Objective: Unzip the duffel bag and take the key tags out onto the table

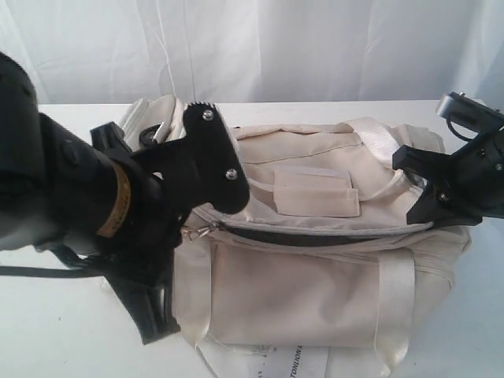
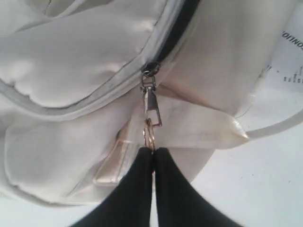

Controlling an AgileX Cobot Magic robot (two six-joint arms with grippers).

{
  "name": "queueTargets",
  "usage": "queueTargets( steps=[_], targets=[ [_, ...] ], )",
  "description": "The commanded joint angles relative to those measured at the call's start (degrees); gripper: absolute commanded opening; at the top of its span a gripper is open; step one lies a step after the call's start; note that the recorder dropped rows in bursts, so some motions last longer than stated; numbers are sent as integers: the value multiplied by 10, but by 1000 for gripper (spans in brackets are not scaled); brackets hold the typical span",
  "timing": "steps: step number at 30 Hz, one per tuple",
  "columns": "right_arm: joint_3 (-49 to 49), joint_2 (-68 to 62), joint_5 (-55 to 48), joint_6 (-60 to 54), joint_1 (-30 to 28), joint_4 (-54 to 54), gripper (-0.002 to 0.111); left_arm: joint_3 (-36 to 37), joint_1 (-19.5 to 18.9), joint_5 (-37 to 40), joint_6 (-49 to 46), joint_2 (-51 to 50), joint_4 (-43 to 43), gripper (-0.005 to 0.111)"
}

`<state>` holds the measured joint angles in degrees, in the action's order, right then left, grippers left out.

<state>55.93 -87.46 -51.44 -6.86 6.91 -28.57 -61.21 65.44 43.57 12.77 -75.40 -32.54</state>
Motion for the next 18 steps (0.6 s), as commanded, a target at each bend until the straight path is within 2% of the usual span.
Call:
queueTargets(
  steps=[1, 11, 18],
  targets=[
    [0, -1, 21, -1, -6, 30, 0, 8, -28, 59, 7, 32, -12, 0],
    [0, -1, 21, -1, -6, 30, 0, 68, -129, 34, -1, 75, -36, 0],
    [0, -1, 20, -9, -6, 30, 0, 85, -168, -9, -28, 81, -60, 0]
  ],
)
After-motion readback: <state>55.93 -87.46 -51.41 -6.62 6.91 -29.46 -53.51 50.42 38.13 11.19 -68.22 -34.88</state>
